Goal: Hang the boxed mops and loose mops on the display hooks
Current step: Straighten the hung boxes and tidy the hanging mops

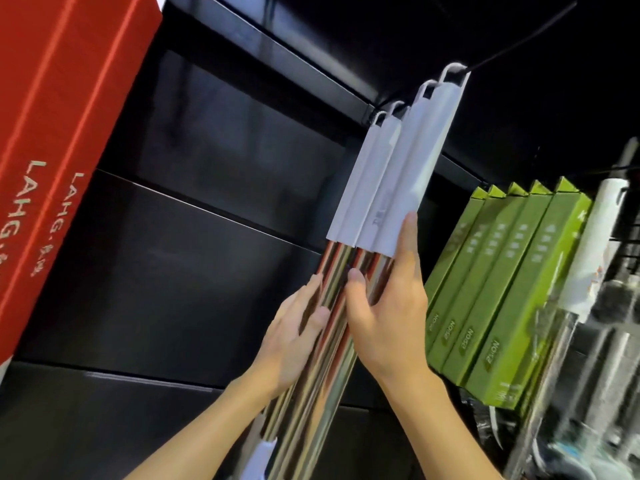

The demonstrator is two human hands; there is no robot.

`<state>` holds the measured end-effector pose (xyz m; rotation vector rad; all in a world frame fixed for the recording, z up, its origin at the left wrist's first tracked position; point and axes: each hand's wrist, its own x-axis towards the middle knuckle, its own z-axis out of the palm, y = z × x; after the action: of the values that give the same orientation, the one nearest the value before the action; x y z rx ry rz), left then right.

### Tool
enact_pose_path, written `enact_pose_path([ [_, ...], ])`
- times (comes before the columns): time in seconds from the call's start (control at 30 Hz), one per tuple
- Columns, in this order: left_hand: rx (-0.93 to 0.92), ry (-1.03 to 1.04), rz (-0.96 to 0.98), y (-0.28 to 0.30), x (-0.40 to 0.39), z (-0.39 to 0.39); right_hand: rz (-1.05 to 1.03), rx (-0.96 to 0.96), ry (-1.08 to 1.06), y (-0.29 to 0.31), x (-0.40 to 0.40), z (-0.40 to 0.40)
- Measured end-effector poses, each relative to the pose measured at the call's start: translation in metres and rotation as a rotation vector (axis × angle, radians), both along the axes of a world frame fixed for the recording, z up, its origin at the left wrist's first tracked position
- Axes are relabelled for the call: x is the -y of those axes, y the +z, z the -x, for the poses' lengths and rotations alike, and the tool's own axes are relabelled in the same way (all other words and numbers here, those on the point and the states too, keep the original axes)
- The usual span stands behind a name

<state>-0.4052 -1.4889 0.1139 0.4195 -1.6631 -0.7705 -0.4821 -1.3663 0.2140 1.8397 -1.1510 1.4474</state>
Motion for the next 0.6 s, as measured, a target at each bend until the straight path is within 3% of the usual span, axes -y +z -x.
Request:
enact_pose_path([
  [0.17,0.134,0.107,0.087,-0.003,0.011,0.001,-0.013,0.028,-0.004,0.000,0.005,0.003],
  [0.6,0.238,0.197,0.158,0.000,0.030,-0.002,0.003,0.056,-0.042,0.000,0.005,-0.001],
])
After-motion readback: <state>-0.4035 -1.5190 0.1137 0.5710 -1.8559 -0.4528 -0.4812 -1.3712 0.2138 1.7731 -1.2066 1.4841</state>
